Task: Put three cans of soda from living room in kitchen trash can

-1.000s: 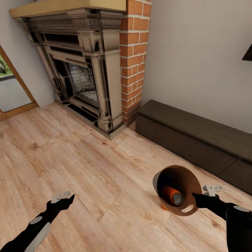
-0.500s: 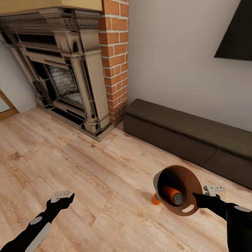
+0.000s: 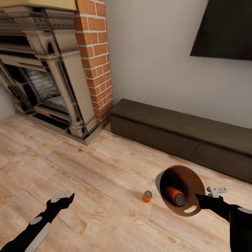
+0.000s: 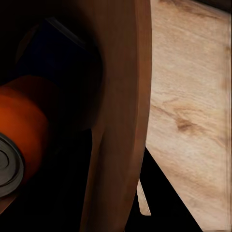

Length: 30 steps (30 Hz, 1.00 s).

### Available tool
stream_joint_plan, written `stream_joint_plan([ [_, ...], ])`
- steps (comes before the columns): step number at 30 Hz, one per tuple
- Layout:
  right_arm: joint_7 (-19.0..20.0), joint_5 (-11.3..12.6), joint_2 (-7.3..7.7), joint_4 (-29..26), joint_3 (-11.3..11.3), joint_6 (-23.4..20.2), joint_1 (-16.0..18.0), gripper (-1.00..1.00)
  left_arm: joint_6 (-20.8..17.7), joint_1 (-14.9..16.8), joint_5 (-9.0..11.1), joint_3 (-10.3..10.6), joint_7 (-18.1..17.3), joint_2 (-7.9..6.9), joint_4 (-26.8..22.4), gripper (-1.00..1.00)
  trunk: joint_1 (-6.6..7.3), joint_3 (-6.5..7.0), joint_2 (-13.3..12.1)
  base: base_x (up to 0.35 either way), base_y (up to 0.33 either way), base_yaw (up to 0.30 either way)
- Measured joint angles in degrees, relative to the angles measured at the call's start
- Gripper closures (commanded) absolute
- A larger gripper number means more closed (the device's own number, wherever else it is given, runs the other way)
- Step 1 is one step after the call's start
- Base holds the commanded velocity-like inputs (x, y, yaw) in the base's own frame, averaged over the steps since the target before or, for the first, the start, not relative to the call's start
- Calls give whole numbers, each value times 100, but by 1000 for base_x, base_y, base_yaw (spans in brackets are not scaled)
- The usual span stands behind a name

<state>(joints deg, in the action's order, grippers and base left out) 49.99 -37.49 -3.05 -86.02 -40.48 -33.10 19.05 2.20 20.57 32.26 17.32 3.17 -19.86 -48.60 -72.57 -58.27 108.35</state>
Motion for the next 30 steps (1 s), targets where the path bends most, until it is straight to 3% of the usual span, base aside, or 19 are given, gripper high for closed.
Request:
stream_joint_plan([
  [12, -9, -12, -10, 0, -14, 7, 0, 100, 0, 0, 0, 0, 0, 0, 0, -100, 0, 0, 0, 132, -244, -253],
  [30, -16, -5, -17, 24, -16, 8, 0, 100, 17, 4, 0, 17, -9, 1, 236, -100, 0, 0, 0, 11, -285, -253],
])
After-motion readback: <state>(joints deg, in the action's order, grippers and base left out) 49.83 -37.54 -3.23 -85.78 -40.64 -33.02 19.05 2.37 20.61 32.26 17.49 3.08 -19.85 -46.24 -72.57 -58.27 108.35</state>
